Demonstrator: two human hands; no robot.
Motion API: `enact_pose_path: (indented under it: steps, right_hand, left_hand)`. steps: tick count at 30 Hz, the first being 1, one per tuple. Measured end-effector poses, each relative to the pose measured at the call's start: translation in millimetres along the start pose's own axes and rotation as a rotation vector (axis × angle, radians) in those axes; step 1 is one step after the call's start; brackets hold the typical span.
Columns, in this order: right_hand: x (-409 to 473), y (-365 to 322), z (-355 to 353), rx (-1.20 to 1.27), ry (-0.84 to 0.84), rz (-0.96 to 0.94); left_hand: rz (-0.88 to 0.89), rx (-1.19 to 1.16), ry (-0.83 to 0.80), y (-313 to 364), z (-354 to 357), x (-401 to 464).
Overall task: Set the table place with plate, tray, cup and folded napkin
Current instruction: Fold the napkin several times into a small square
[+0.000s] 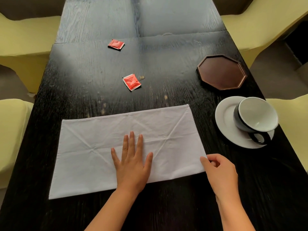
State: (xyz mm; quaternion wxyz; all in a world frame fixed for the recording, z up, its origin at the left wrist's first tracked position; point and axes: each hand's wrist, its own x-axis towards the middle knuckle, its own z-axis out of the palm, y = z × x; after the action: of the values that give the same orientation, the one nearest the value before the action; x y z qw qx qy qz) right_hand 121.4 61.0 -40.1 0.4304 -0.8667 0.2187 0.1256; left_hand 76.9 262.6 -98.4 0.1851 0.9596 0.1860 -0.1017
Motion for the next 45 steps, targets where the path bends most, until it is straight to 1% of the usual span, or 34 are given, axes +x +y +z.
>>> enact_pose_path:
  steps: [2,4,5,9,12,16,19,21,23,24,27,31,34,37,41,45]
  right_hand:
    - [-4.9,-5.5,-0.3,0.04,0.024,-0.027]
    - [-9.8,-12.2,0.5,0.069,0.043,-0.068]
    - [-12.2,-15.8,1.2,0.075,0.048,-0.091]
    - [-23.6,-32.0,8.6,0.071,0.014,-0.174]
    - [-30.8,-37.1,15.8,0.058,-0.002,-0.253]
    - [-39.0,-38.4,23.9,0.02,-0.015,-0.309]
    - [-43.7,-41.3,29.7,-0.02,-0.016,-0.363]
    - [-46.7,-44.3,33.2,-0.035,-0.036,-0.399]
    - [-48.8,-47.5,36.1,-0.028,-0.066,-0.413]
    - [-49.8,-49.0,37.3,-0.028,-0.08,-0.415]
    - [-53.7,-52.8,40.0,-0.038,-0.105,-0.429]
    - [-63.5,-60.0,49.9,0.009,-0.14,-0.448]
    - [-77.7,-69.8,64.0,0.038,-0.191,-0.47]
    - [-93.7,-79.2,81.9,0.057,-0.234,-0.502]
    - [-115.3,-90.1,110.6,0.035,-0.285,-0.503]
    - [-138.4,-100.6,141.5,0.009,-0.327,-0.521]
  left_hand:
    - [0.004,-0.07,0.004,23.7,-10.2,4.0]
    - [0.076,-0.166,0.056,56.6,-22.9,12.8]
    - [0.098,-0.224,0.047,73.7,-30.2,20.1]
    - [-0.001,-0.492,-0.2,122.7,-57.9,60.2]
    - [-0.006,-0.453,-0.254,128.7,-69.4,88.5]
    - [-0.035,-0.445,-0.22,125.6,-77.5,116.3]
    - [-0.017,-0.43,-0.253,125.8,-78.5,123.2]
    - [0.018,-0.361,-0.268,127.4,-79.1,123.4]
    - [0.047,-0.302,-0.242,127.6,-80.3,125.1]
    - [0.049,-0.313,-0.22,126.4,-81.8,126.2]
    - [-0.015,-0.438,-0.203,114.4,-88.5,129.6]
    - [-0.169,-0.681,-0.27,81.0,-104.5,129.5]
    - [-0.208,-0.8,-0.258,45.7,-119.6,126.3]
    - [-0.195,-0.835,-0.219,8.4,-134.5,122.0]
    - [-0.214,-0.819,-0.165,-41.9,-148.2,114.8]
    - [-0.236,-0.815,-0.151,-88.4,-160.3,108.5]
